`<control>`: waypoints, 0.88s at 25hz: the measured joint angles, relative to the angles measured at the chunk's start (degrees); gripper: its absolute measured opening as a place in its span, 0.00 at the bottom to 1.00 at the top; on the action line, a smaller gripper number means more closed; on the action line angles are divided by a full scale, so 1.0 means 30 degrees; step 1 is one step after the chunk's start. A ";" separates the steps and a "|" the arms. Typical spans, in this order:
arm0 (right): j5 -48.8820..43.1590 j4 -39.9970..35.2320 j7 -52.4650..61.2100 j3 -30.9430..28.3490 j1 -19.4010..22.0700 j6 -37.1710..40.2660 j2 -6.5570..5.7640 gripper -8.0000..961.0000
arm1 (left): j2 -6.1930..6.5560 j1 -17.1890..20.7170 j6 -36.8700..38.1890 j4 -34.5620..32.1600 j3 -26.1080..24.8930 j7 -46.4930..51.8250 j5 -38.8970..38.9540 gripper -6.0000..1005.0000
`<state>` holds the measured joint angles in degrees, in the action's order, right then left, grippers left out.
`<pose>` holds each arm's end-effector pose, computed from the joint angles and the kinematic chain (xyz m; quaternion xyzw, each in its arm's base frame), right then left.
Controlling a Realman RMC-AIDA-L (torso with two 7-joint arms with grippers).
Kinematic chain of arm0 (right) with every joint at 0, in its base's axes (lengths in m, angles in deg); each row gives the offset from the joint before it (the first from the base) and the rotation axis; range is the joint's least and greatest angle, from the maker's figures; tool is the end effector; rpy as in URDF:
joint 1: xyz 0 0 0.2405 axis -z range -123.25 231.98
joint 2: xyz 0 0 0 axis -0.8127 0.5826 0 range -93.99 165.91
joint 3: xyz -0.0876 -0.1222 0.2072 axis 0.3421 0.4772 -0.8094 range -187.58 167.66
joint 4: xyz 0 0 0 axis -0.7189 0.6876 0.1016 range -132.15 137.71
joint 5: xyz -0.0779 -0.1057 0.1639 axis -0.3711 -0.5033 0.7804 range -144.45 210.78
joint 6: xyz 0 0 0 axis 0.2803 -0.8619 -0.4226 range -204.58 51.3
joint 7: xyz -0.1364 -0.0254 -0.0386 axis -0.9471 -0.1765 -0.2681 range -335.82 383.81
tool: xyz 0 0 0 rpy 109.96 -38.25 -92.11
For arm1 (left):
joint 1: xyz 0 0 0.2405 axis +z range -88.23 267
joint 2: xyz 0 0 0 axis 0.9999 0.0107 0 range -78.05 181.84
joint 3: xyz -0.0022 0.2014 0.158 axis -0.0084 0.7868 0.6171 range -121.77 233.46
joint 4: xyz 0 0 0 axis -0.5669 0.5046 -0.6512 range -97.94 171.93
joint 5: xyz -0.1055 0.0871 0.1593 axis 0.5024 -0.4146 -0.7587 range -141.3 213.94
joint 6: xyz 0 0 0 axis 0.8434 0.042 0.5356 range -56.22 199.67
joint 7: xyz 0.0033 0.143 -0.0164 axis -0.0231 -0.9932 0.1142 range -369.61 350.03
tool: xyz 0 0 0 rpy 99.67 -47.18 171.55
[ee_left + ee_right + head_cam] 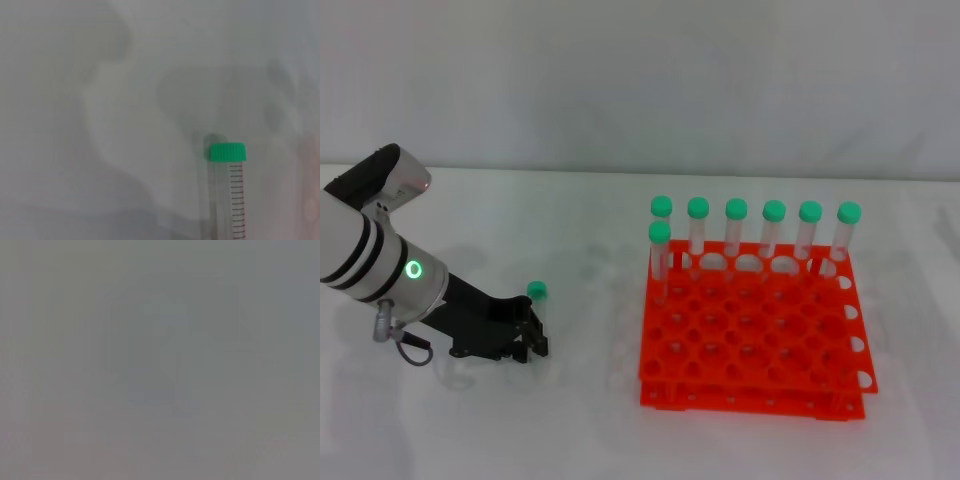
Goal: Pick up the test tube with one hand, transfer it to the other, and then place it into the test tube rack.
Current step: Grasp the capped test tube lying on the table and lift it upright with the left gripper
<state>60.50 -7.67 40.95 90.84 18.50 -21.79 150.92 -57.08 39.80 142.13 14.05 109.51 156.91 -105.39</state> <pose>0.2982 0.4172 0.0406 -0.6524 0.2616 0.3418 0.6238 -0.2748 0.4027 0.0039 -0.6584 -0.7349 0.0280 0.1603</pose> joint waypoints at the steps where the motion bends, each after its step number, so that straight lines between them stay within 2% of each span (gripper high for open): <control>1: 0.0001 0.0000 0.0000 0.0001 0.0001 0.0000 -0.0001 0.91 | -0.0018 0.0007 0.0004 -0.0058 0.0001 -0.0074 -0.0023 0.23; 6: -0.0001 0.0029 0.0000 0.0000 0.0007 0.0000 -0.0017 0.91 | 0.0004 0.0291 -0.0195 -0.0799 -0.0057 -0.0571 0.0260 0.21; 12: -0.0016 0.0140 0.0000 -0.0404 0.0036 0.0001 0.0006 0.91 | 0.0125 0.1056 -0.1334 -0.1875 -0.0381 -0.2003 0.2374 0.21; 15: -0.0006 0.0264 0.0000 -0.0563 0.0021 0.0000 -0.0002 0.91 | 0.0051 0.1306 -0.2210 -0.1940 -0.1749 -0.3716 0.3107 0.20; 19: 0.0001 0.0269 0.0000 -0.1441 -0.0015 -0.0097 0.0042 0.91 | -0.0402 0.1810 -0.3732 -0.2060 -0.4562 -0.7649 0.4496 0.20; 22: 0.0006 0.0269 0.0001 -0.2258 -0.0020 -0.0648 0.0049 0.91 | -0.0817 0.2403 -0.4951 -0.2021 -0.5748 -1.1344 0.6726 0.20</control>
<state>60.51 -6.86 40.96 84.06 18.44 -23.74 151.07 -59.53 47.01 127.27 7.99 92.26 122.87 -85.21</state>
